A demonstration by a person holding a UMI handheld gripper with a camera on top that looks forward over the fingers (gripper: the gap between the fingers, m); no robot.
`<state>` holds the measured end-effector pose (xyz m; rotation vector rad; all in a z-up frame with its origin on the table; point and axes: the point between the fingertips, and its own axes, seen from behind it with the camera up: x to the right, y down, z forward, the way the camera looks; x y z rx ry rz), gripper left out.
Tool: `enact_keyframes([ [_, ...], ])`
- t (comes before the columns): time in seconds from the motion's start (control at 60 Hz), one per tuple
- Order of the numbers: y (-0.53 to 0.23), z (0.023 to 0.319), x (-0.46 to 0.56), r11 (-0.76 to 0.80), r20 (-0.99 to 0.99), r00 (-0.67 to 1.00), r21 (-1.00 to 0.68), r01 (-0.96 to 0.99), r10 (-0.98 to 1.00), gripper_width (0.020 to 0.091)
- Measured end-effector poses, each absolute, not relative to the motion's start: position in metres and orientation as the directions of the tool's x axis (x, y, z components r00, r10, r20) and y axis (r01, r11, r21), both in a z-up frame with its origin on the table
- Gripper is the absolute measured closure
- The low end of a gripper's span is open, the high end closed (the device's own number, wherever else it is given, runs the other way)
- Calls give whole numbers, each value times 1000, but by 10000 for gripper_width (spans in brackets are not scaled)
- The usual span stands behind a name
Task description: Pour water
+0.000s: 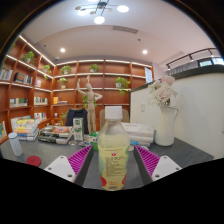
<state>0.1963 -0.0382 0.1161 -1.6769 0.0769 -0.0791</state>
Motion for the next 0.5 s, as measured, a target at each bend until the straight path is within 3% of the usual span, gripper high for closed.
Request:
enact_keyframes([
  [0.067,-29,115,195,-102,20,995,-995,11,-94,320],
  [0.133,-21,111,196,-101,30,994,-995,20,-102,427],
  [0.2,-17,104,199,-104,22,993,-995,10,-116,581],
  [0.3,-18,105,200,-94,8,994,-996,-3,-113,652],
  [0.35,-17,104,198,-99,0,994,-995,-11,-110,726],
  [0.5,-18,103,195,-109,7,996,-994,-3,-94,747],
])
